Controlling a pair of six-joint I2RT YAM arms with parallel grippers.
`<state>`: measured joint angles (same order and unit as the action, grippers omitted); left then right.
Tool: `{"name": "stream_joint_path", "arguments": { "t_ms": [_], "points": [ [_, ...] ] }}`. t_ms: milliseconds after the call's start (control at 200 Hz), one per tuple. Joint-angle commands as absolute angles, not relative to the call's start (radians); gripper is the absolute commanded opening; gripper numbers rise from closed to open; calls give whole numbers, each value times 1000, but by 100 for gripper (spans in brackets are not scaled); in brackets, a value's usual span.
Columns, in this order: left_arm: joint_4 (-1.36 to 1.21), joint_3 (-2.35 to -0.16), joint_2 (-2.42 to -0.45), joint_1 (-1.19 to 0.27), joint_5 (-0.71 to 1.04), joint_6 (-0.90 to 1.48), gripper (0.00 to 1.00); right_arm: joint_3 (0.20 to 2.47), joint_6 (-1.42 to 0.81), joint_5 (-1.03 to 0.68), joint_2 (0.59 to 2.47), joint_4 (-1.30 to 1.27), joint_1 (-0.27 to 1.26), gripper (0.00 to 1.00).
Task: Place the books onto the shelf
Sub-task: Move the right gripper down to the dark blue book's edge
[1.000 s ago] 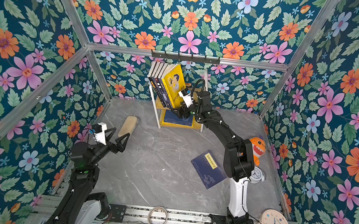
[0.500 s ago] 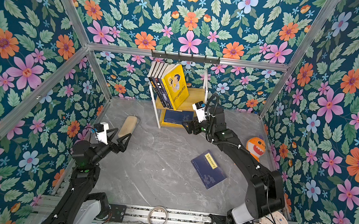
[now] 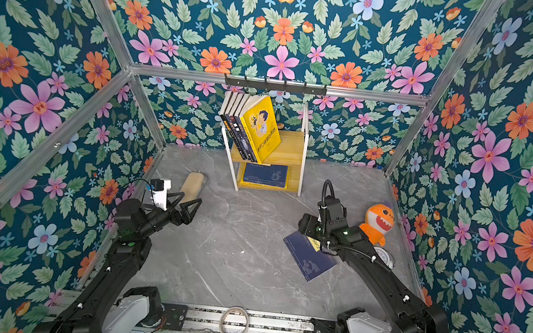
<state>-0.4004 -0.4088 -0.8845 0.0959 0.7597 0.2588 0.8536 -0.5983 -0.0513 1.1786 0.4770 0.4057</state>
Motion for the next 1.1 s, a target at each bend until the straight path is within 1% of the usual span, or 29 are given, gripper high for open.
{"name": "stream_joint_path", "arguments": {
  "t_ms": [0, 155, 315, 400, 480, 630, 735, 905, 1095],
  "points": [
    [-368, -437, -907, 87, 770, 261, 100, 826, -740, 13, 1165, 627, 404, 84],
    [-338, -460, -940, 72, 753, 254, 100, 736, -768, -10, 1137, 642, 352, 84],
    [-278, -480, -971, 54, 744, 253, 100, 706, -644, -77, 1135, 612, 226, 85],
    [-253, -483, -987, 48, 705, 268, 100, 708, -589, -146, 1166, 590, 151, 85],
    [-241, -488, -995, 46, 701, 281, 100, 712, -550, -185, 1202, 570, 116, 85],
    [-228, -486, -1014, 29, 686, 283, 100, 710, -490, -240, 1282, 531, 114, 85],
    [-213, -487, -1030, 19, 678, 287, 100, 700, -488, -285, 1324, 522, 114, 83],
    [-233, -486, -1063, 2, 660, 302, 100, 641, -535, -353, 1337, 471, 121, 80],
    [-237, -507, -1095, -22, 653, 254, 100, 630, -572, -342, 1355, 383, 219, 79]
  ]
}}
